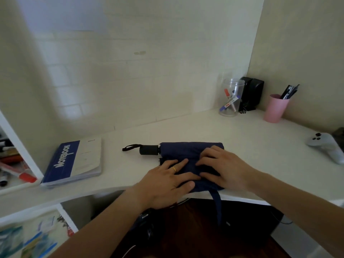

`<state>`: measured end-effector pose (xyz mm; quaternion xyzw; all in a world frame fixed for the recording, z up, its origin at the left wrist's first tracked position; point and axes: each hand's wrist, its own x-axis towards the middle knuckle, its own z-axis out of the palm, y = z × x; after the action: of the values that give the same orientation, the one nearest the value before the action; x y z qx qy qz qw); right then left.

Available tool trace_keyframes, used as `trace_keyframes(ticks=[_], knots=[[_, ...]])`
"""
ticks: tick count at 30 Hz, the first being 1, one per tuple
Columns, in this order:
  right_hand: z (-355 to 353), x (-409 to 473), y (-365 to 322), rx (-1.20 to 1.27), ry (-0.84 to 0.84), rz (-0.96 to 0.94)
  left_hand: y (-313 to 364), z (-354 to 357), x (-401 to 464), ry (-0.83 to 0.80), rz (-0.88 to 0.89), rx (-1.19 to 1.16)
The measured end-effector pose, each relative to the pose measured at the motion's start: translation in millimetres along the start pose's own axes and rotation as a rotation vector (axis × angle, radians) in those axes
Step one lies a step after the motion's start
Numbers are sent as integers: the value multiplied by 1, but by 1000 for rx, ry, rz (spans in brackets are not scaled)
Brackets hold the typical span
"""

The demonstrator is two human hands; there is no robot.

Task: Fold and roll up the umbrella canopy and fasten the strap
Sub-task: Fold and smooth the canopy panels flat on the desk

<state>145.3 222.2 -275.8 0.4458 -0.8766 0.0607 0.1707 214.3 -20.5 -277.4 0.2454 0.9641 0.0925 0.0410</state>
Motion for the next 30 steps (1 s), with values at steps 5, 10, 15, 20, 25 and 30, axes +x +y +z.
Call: trace_keyframes(ticks=[5,10,15,20,25,30], knots=[[9,-26,10,107,-32,53,-27,-13,15,328,-96,-375],[13,-40,14,164,-227,103,-44,11,2,271,25,240],[6,-35,13,108,-471,133,-40,5,-9,125,-39,348],[-4,-30,9,56,-510,126,-3,-32,35,366,52,390],[-22,-23,1,97,-533,147,5,13,42,65,70,294],[-45,33,26,365,22,334,0,30,35,46,36,238]])
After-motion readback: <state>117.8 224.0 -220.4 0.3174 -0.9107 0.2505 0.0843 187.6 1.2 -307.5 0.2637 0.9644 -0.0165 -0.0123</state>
